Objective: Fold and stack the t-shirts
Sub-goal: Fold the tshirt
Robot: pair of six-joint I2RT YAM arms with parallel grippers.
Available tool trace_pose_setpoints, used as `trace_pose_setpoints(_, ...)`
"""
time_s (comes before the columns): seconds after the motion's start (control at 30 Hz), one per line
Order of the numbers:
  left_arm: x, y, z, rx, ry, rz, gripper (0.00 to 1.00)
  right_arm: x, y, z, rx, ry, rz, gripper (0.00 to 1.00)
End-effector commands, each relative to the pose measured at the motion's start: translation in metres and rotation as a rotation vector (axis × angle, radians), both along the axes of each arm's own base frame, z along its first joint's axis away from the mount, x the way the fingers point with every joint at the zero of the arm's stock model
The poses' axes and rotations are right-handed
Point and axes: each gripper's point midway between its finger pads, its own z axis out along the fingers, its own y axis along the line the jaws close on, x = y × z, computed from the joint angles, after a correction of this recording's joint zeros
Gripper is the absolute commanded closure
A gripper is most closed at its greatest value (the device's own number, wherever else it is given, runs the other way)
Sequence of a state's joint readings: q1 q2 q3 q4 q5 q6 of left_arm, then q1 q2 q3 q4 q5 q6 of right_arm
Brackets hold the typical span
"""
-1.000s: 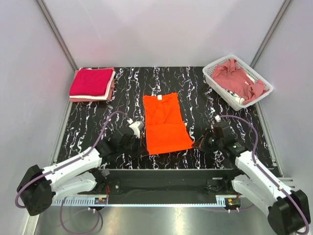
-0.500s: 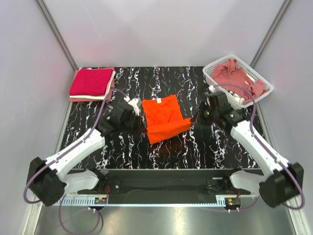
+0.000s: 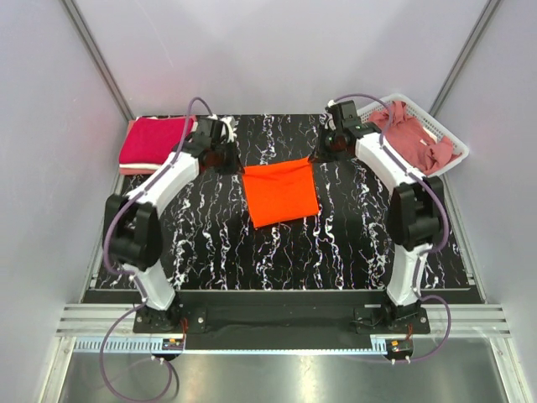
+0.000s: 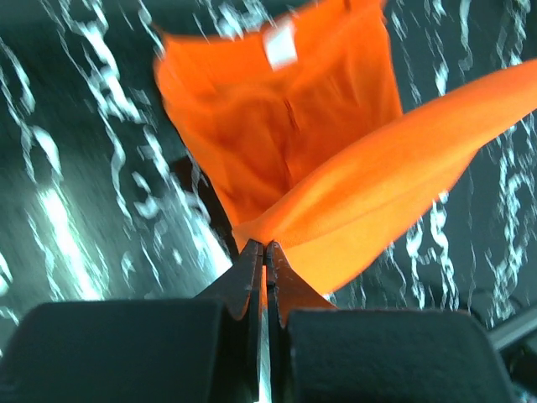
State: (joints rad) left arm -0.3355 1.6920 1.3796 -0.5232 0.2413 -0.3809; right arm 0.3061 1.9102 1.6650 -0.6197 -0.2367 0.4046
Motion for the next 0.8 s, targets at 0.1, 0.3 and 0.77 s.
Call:
trace_pose_setpoints(0.1,0.071,0.002,-0.019,-0.023,-0.009,-0.036,0.94,0.057,0.013,-0.011,0.032,-0.043,0.068,0.97)
trace_pose_setpoints(0.3,0.117,-0.001,-0.062,-0.042,0.038,-0.069,0.92,0.103,0.015,-0.046,0.051,-0.033,0.046,0.93)
trace_pose_setpoints(0.77,0.118,0.023,-0.013,0.051,-0.066,-0.048,0.47,0.086,-0.003,-0.014,0.025,-0.052,0.078,0.47)
